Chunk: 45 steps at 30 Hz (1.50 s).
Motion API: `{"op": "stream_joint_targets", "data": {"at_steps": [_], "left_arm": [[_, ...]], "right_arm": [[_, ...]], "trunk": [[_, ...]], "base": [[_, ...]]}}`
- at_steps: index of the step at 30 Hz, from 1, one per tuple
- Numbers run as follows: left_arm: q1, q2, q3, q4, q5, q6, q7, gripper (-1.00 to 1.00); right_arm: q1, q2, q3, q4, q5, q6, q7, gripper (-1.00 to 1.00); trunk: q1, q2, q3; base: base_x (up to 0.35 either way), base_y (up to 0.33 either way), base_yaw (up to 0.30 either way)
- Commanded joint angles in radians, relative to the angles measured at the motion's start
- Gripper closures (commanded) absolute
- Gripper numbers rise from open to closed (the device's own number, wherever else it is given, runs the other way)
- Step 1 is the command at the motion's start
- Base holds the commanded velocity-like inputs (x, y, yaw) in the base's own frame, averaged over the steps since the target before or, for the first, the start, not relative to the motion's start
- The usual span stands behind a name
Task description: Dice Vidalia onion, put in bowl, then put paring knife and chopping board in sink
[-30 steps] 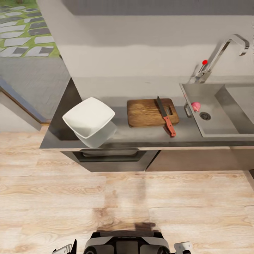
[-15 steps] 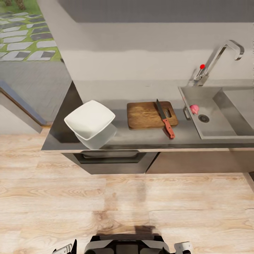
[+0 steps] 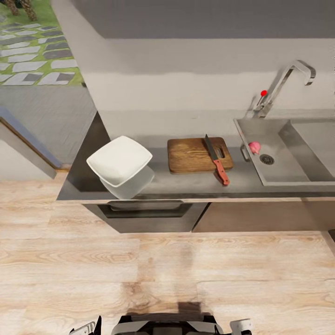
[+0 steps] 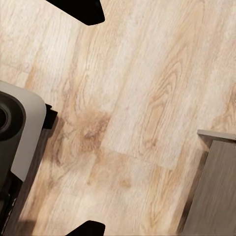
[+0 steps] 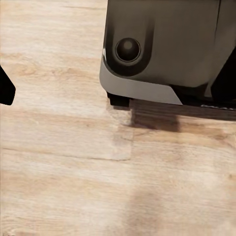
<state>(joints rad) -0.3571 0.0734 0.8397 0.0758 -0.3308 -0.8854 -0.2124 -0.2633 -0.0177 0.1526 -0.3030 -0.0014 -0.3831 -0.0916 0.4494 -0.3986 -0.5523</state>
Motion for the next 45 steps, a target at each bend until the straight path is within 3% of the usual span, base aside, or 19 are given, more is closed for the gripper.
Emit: {"op": "stream_joint_targets", "data": {"at_steps": [1, 45], "left_arm": [[-0.001, 0.001, 0.008, 0.004, -0.004, -0.004, -0.004, -1.00], [-0.001, 0.000, 0.008, 0.004, -0.004, 0.014, -0.004, -1.00]], "right_arm": [[-0.001, -0.001, 0.008, 0.001, 0.000, -0.002, -0.009, -1.00], [-0.001, -0.001, 0.009, 0.004, 0.000, -0.002, -0.008, -1.00]], "trunk": [[0.001, -0.001, 0.001], [0.001, -0.001, 0.072]], "base": [[0.000, 0.000, 0.000], [0.000, 0.000, 0.000]]}}
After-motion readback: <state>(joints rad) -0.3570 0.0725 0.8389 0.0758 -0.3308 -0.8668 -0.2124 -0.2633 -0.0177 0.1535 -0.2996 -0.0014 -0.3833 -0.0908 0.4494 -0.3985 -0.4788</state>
